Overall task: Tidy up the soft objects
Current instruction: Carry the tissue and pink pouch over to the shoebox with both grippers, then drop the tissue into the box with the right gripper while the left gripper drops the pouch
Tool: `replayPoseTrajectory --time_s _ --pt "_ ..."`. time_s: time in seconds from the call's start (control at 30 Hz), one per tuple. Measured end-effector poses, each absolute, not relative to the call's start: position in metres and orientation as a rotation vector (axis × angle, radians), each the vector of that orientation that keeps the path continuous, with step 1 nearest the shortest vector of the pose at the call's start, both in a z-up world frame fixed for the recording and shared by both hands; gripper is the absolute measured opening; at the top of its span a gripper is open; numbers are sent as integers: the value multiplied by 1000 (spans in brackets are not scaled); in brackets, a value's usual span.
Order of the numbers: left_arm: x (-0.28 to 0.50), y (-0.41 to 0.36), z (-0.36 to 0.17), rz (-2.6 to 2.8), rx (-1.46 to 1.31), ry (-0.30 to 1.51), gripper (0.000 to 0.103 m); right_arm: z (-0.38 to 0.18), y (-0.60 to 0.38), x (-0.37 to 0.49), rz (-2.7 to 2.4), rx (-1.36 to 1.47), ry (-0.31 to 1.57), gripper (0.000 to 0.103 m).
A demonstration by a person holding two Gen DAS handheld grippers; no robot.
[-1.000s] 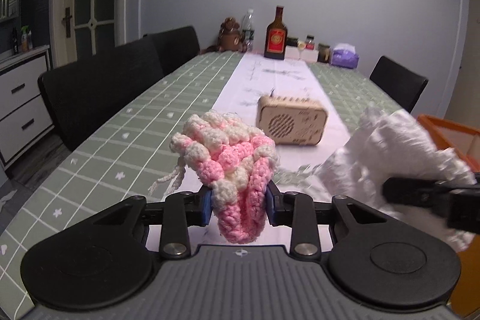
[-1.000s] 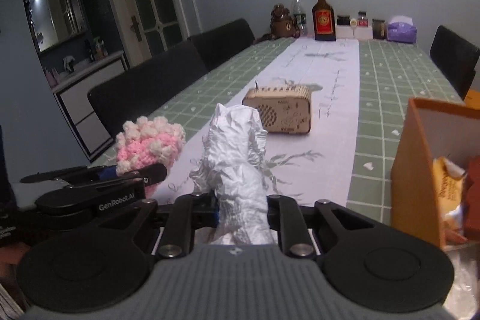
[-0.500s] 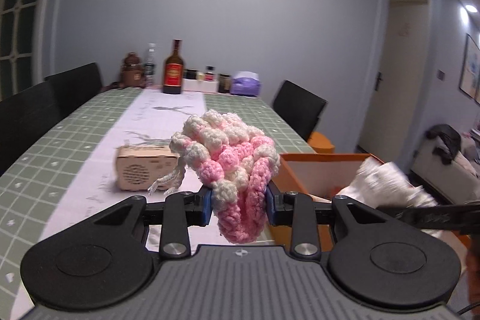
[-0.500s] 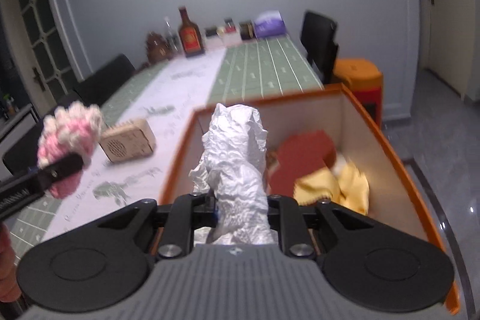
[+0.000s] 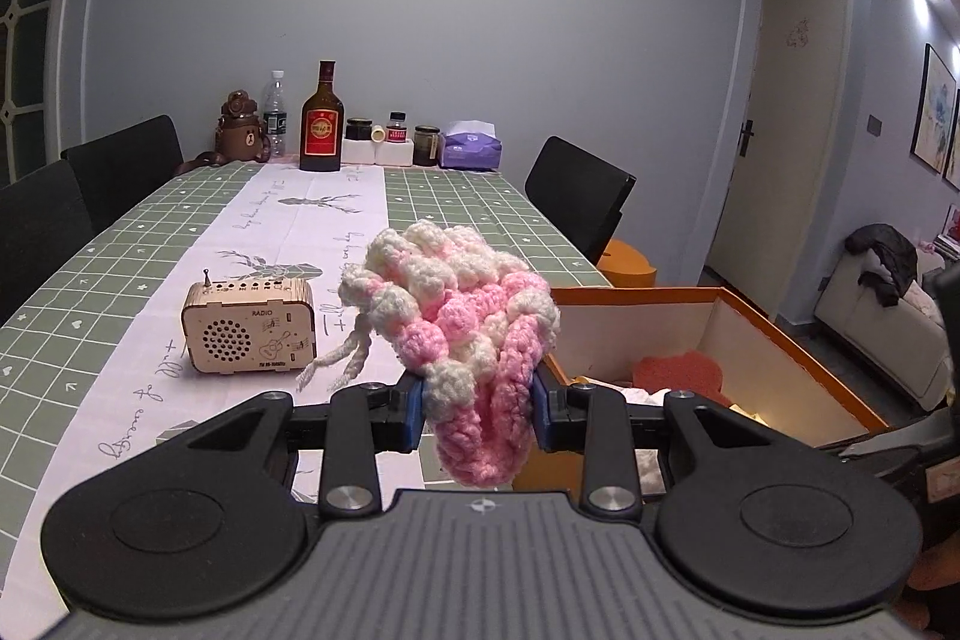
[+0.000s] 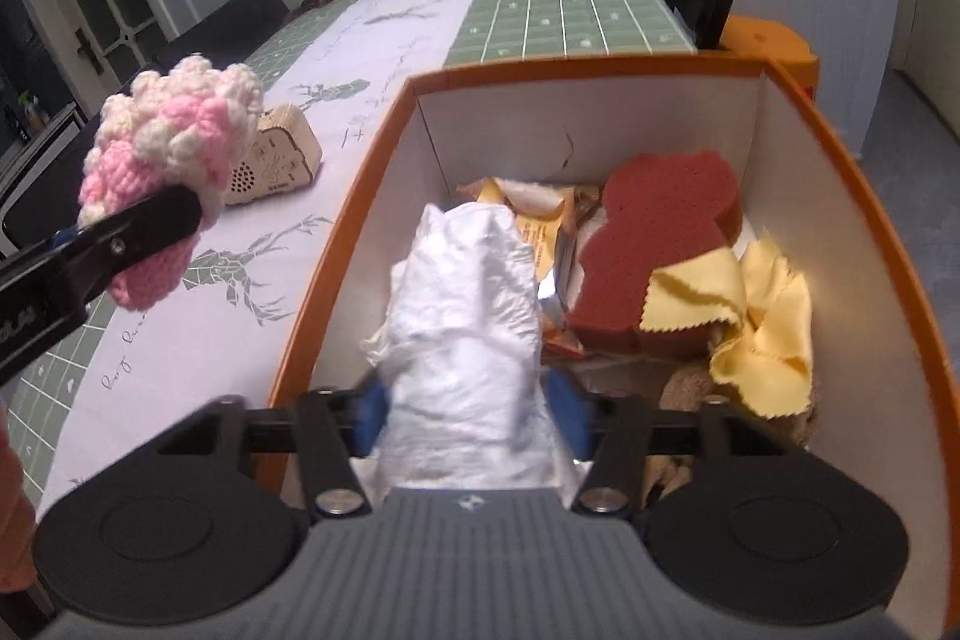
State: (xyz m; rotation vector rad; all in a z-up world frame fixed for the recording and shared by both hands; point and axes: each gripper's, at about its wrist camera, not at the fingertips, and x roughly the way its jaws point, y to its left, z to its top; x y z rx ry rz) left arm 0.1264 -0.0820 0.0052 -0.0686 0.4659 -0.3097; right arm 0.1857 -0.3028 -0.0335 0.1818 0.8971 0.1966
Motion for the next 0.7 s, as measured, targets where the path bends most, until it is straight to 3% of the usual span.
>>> replayPoseTrajectory --time_s 0.1,0.17,0.7 --pt "127 -88 11 -310 -63 467 38 -24 -311 176 188 173 854 81" --pt "127 -93 15 -317 -57 464 38 -16 -318 166 188 146 795 84" --pt "129 -185 -3 -565 -41 640 38 17 -407 96 -89 185 603 88"
